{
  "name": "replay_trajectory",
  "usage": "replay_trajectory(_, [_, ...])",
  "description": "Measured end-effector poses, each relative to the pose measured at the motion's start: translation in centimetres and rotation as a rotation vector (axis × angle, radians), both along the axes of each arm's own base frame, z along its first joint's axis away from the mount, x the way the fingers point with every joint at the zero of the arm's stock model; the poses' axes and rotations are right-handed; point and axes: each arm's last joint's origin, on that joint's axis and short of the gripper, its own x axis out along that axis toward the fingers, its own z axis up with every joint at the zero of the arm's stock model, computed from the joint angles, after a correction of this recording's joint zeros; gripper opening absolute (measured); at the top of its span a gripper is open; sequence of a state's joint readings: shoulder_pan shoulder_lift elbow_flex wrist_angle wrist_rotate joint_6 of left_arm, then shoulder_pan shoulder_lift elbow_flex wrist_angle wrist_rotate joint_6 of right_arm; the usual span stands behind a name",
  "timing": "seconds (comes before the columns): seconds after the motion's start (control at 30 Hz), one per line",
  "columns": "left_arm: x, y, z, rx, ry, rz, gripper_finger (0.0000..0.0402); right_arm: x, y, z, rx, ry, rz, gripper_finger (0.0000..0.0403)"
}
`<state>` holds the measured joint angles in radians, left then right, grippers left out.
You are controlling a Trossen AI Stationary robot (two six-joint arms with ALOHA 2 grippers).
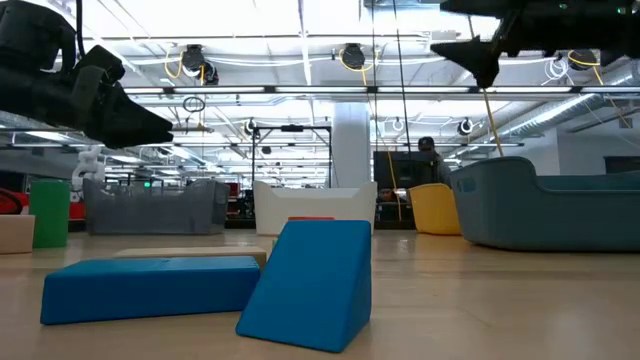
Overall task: Sort & place blocks by color
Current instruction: Put the bottom right brown block into the yellow bin
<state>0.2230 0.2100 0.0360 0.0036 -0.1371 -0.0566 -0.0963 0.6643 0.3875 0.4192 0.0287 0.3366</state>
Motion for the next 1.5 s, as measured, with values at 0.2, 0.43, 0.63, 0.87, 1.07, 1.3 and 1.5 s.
replay_trajectory(0.2, [0.0,0.0,0.0,0.0,0.001,0.0,0.0273,0.3,0.7,1.7,0.113,0.208,0.134,0.0302])
replay_trajectory(0.43, [0.0,0.0,0.0,0.0,0.0,0.0,0.0273,0.8,2.7,1.9,0.357,0.334,0.353,0.0302])
replay_trajectory(0.63, [0.0,0.0,0.0,0.0,0.0,0.0,0.0273,2.6,6.1,1.0,0.424,0.378,0.489,0.0302])
replay_trajectory(0.87, [0.0,0.0,0.0,0.0,0.0,0.0,0.0273,4.0,10.1,-0.3,0.48,0.43,0.64,0.0302])
replay_trajectory(1.07, [0.0,0.0,0.0,0.0,0.0,0.0,0.0273,4.0,13.8,-2.3,0.561,0.568,0.714,0.0302])
replay_trajectory(1.3, [0.0,0.0,0.0,0.0,0.0,0.0,0.0273,4.0,18.4,-1.3,0.626,0.515,0.851,0.0302])
replay_trajectory(1.5, [0.0,0.0,0.0,0.0,0.0,0.0,0.0273,4.1,21.9,1.6,0.488,0.497,0.948,0.0302])
